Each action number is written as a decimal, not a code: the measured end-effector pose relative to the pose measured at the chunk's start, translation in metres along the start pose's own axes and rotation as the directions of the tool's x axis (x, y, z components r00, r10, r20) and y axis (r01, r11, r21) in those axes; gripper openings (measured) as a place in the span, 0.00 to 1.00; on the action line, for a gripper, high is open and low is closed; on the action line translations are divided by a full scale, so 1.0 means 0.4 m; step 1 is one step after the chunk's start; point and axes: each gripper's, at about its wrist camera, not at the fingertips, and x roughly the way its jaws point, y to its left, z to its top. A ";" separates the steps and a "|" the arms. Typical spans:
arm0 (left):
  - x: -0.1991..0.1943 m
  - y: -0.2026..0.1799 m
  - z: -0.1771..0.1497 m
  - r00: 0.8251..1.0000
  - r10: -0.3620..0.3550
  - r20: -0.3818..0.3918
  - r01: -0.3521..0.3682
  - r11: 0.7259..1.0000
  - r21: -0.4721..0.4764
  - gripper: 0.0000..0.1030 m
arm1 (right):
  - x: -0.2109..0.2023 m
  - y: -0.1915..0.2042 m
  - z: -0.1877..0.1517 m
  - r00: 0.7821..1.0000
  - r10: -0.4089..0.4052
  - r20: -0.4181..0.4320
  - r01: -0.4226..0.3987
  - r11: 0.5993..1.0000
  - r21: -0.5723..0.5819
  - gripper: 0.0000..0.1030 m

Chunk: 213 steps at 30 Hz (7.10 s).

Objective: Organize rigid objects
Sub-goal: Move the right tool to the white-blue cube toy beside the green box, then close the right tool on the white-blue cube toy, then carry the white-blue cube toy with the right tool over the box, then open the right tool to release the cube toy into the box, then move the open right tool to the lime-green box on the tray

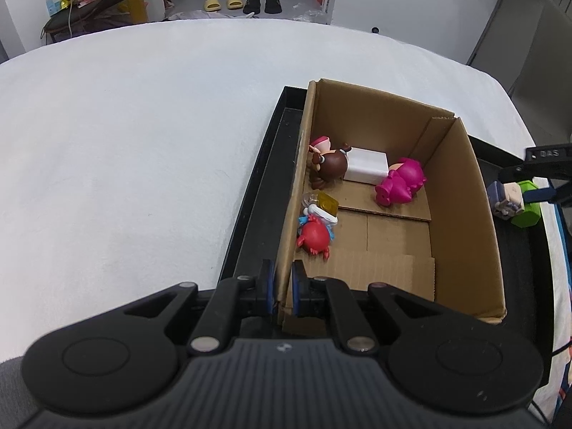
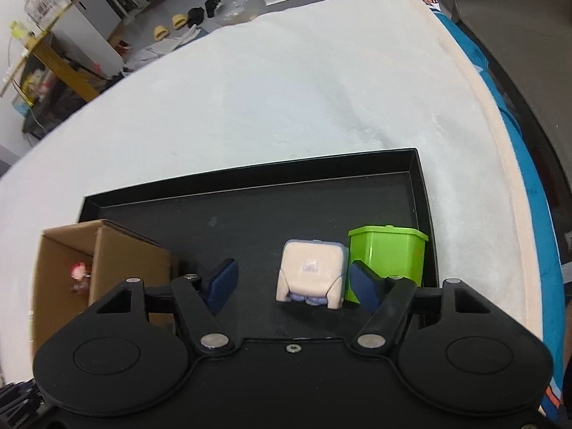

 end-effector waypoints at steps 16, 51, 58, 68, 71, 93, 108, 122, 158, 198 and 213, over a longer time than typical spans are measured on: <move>0.006 -0.001 -0.003 1.000 0.005 -0.005 -0.005 1.000 -0.003 0.09 | 0.058 0.044 -0.032 0.988 -0.155 0.006 0.155 0.985 -0.076 0.43; 0.006 -0.020 -0.004 0.999 0.033 -0.008 -0.032 0.999 0.007 0.08 | -0.287 0.051 -0.073 0.978 0.117 0.171 -0.102 0.990 -0.092 0.42; 0.004 -0.021 -0.007 0.999 0.032 -0.001 -0.032 0.999 0.018 0.08 | -0.315 0.081 -0.087 0.970 0.165 0.181 -0.145 0.982 -0.122 0.42; 0.006 -0.018 -0.005 1.000 0.022 -0.005 -0.022 0.999 0.030 0.08 | -0.318 0.150 -0.103 0.964 0.207 0.164 -0.173 0.964 -0.202 0.42; 0.007 -0.021 -0.006 1.000 0.025 -0.004 -0.025 0.999 0.040 0.08 | -0.315 0.172 -0.107 0.961 0.227 0.157 -0.189 0.956 -0.223 0.42; 0.002 -0.003 -0.006 1.000 -0.028 -0.005 0.028 0.999 0.019 0.08 | -0.177 0.358 -0.137 0.973 0.230 -0.024 -0.226 0.926 -0.303 0.42; 0.006 0.025 0.001 0.996 -0.087 -0.011 0.087 0.996 -0.022 0.09 | -0.064 0.436 -0.140 0.982 0.153 -0.110 -0.178 0.947 -0.266 0.42; 0.010 0.042 0.004 0.991 -0.132 -0.012 0.132 0.990 -0.040 0.11 | -0.025 0.477 -0.160 0.995 -0.006 -0.101 -0.022 0.960 -0.279 0.42; 0.016 0.023 0.006 0.997 -0.080 -0.020 0.079 0.996 -0.036 0.11 | -0.273 0.309 -0.133 0.991 0.134 -0.003 -0.130 0.949 -0.288 0.74; 0.014 -0.014 0.004 0.999 0.039 -0.026 -0.040 0.999 -0.025 0.17 | -0.325 -0.101 -0.085 0.976 0.148 0.162 -0.131 0.985 -0.109 0.85; 0.021 -0.021 0.007 0.999 0.025 -0.033 -0.025 1.000 -0.002 0.13 | -0.184 -0.148 -0.034 0.991 0.103 0.084 -0.103 0.995 -0.014 0.62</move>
